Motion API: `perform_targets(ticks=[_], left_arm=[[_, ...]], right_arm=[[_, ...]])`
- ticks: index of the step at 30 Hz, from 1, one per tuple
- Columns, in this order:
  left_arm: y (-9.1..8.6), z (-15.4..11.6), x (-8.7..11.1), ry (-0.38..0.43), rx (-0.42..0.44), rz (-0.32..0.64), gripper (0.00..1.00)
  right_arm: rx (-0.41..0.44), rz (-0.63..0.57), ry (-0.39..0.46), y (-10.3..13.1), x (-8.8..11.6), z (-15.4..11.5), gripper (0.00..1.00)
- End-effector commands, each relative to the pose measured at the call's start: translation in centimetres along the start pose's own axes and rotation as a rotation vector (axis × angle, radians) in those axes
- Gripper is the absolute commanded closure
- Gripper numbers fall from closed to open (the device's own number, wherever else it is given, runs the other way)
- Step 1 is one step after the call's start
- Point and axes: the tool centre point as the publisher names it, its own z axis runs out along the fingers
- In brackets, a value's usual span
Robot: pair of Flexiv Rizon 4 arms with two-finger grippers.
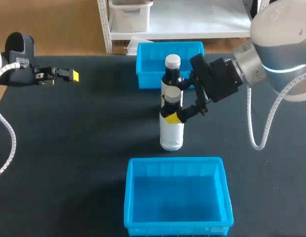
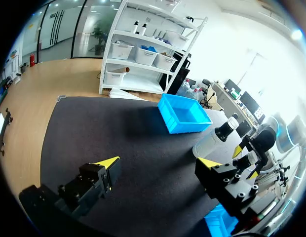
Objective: Pick up the bottle, and place it in the far bin if it is heavy, or in the near bin if it is light.
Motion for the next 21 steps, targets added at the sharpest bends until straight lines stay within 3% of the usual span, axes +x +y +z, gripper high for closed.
perform_targets(ticks=[1, 4, 7, 10, 21], left_arm=[[0.00, 0.00, 0.00, 0.000, 0.000, 0.000, 0.00], [0.00, 0.00, 0.00, 0.000, 0.000, 0.000, 0.00], [0.00, 0.00, 0.00, 0.000, 0.000, 0.000, 0.00], [0.00, 0.00, 0.00, 0.000, 0.000, 0.000, 0.00], [0.00, 0.00, 0.00, 0.000, 0.000, 0.000, 0.00]], right_arm=[[0.002, -0.001, -0.002, 0.07, 0.06, -0.03, 0.00], [0.000, 0.000, -0.002, 0.11, 0.10, -0.01, 0.02], [-0.001, -0.001, -0.002, 0.13, 0.10, 0.03, 0.32], [-0.002, -0.001, -0.003, 0.14, 0.10, 0.05, 0.51], [-0.004, 0.000, -0.001, 0.23, 0.15, 0.13, 0.59]])
